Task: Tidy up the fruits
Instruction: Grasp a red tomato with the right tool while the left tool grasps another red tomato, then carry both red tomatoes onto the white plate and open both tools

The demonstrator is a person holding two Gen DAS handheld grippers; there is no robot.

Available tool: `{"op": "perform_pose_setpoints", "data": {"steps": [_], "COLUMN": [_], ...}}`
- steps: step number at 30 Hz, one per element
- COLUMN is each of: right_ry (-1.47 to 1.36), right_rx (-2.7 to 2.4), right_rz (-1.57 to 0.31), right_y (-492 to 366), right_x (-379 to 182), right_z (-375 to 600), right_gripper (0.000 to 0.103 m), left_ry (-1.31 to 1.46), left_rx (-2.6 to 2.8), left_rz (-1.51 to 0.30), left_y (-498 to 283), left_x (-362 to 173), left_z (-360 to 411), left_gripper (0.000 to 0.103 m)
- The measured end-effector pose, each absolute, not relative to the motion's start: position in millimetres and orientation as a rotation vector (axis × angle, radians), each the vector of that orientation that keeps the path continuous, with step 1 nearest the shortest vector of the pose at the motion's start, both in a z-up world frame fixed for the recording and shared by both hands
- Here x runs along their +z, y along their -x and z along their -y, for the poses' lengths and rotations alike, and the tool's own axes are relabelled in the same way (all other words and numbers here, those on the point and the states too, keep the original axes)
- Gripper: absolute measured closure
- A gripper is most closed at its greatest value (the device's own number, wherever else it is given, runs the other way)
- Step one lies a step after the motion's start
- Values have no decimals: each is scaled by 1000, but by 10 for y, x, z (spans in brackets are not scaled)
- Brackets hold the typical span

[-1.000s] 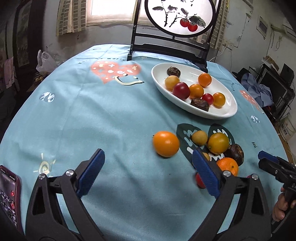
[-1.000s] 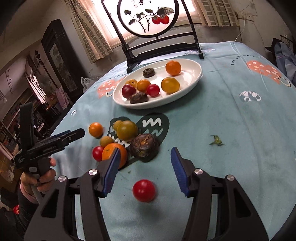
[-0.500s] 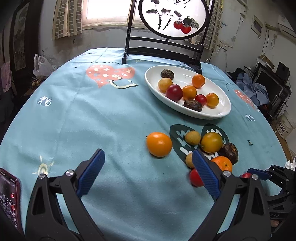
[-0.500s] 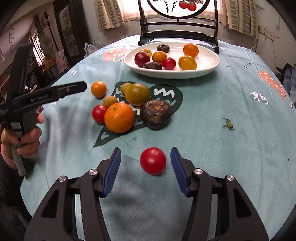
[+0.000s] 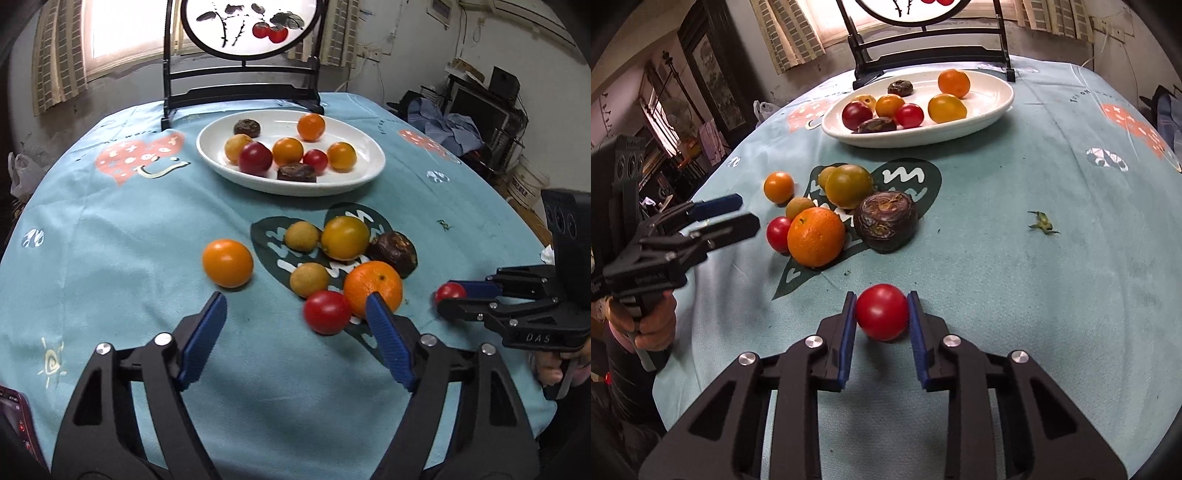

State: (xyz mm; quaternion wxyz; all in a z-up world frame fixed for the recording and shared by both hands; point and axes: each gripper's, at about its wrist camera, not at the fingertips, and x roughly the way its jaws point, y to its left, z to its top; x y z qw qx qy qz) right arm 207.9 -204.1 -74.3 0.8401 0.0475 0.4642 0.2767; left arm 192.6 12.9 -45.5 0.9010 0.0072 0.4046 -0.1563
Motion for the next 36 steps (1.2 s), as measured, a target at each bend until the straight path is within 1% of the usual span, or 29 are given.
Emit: {"op": "perform_pose_setpoints", "data": {"steps": [1,3,5,7,9,12,16,19,21,25,36], "right_ry": [-102,-105,-106,-104,-106,-105,-106,-108,-111,-114,-120], "right_rx": [584,582,582,581,582,582,583,583,584,586,596], "right_rz": [-983,-986,-986,-986,-986,-986,-986,-987,-988,-988,-993], "right_y": [-2085,-2087,-2085,-2084,-2088,-2086,-2085,-2086,-2087,-2088,-2103], "right_x": [-745,-745,-742,-739,-742,-741,-740,-741,-743,-743,-749], "right_z": [2046,2052,2056,2056,2062,2060,2059,2063,2064,2068,2079], "right_gripper": [75,75,75,75,75,75,75,75,75,75,75], "left_ry": [-25,-39,-54,-55,-51,-50,-74,-79,-72,-69,-78], "left_rx": [-334,-357,-368,-385,-392,-400,-391,-401,-407,-411,-402], "left_rz": [-848,-867,-874,-881,-890,-907,-888,-889,-894,-898,-943], "left_y": [-1929,-1930,-1927,-1930,-1948,-1988,-2008,-2012,-2018,-2005,-2050], "left_x": [-478,-520,-549,-564,-581,-611,-601,-606,-608,-610,-677], "left_z": [-99,-49,-10,10,13,32,70,84,77,69,77], "left_gripper": [38,47,51,57,57,60,61,66,68,70,70]}}
